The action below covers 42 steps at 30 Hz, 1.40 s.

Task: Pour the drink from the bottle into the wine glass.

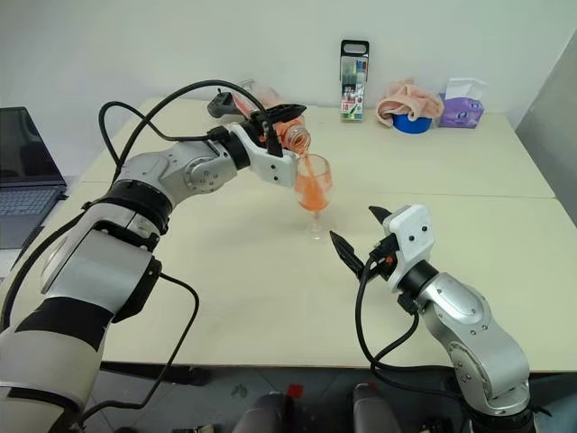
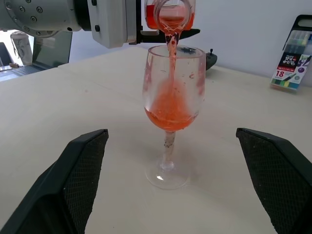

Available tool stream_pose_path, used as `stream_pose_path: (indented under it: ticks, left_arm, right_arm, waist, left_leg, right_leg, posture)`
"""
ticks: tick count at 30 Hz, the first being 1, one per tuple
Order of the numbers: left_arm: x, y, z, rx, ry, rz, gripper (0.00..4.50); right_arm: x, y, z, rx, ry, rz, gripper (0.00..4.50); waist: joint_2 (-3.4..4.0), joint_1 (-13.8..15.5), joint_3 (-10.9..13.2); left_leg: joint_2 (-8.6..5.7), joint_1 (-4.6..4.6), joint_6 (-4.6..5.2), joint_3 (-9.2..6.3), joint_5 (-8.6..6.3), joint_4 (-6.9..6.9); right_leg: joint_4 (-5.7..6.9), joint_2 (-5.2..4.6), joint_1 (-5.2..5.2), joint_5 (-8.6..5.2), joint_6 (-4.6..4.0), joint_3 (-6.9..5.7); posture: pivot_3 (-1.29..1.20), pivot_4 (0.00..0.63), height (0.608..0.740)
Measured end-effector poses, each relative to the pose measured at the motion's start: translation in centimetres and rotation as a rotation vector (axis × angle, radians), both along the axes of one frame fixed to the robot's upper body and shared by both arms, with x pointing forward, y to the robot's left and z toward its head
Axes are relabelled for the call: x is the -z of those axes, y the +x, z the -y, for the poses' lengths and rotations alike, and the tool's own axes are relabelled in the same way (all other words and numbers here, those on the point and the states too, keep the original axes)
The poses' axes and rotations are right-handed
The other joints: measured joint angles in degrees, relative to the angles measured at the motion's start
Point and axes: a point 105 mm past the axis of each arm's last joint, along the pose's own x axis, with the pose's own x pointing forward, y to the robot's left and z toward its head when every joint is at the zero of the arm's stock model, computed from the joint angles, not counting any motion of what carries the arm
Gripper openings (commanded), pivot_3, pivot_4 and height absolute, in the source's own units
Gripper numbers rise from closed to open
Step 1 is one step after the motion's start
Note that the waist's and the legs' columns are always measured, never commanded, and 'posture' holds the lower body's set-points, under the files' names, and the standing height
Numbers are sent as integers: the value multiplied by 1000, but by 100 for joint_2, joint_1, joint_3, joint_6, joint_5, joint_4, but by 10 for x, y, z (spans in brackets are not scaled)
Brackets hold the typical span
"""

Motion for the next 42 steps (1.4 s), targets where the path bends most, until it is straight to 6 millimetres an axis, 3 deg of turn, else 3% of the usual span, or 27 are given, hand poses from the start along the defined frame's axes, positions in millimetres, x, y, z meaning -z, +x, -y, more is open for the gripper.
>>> stream_pose_path:
  ticks: [19, 25, 30, 33, 38, 42]
  left_arm:
    - [-1, 1, -3, -10, -10, -8, 2146]
    - [-16, 2, -8, 1, -249, -140, 2146]
    - [-4, 8, -23, 7, -510, -382, 2146]
    - [-2, 13, -37, 55, -796, -582, 2146]
    - [-8, 18, -68, 82, -1096, -715, 2146]
    - [1, 24, -100, 12, -1311, -786, 2146]
  right_arm:
    - [-8, 2, -6, -47, -16, 4, 4500]
    - [-26, 4, -13, -77, 6, 35, 4500]
    - [-45, 5, -16, -107, 25, 57, 4500]
    - [-62, 8, -24, -156, 30, 77, 4500]
    - [-99, 13, -32, -209, 72, 107, 4500]
    - [-118, 22, -54, -236, -64, 134, 4500]
  waist:
    - [0, -1, 0]
    - [1, -7, -1]
    - [2, -14, -1]
    - [2, -23, -1]
    - [2, -29, -1]
    - [4, -50, -3]
  left_leg:
    - [0, 0, 0, 0, 0, 4]
    - [2, 0, 0, 0, 0, 8]
    - [2, -6, 0, -4, 0, 17]
    - [11, -16, 2, -8, -1, 58]
    - [10, -18, 3, -15, -2, 65]
    - [10, -14, 3, -24, -2, 67]
  right_leg:
    - [3, 0, 0, 0, 0, 0]
    - [6, 0, 0, 1, -1, -1]
    - [8, 0, -1, 1, -2, -5]
    - [16, 3, -1, 1, -3, -10]
    - [18, 2, -1, 2, -3, -12]
    - [23, 0, -3, 2, -3, -4]
  posture:
    - [0, 150, 740]
    - [0, 150, 740]
    - [0, 150, 740]
    - [0, 150, 740]
    - [0, 150, 740]
    - [0, 150, 740]
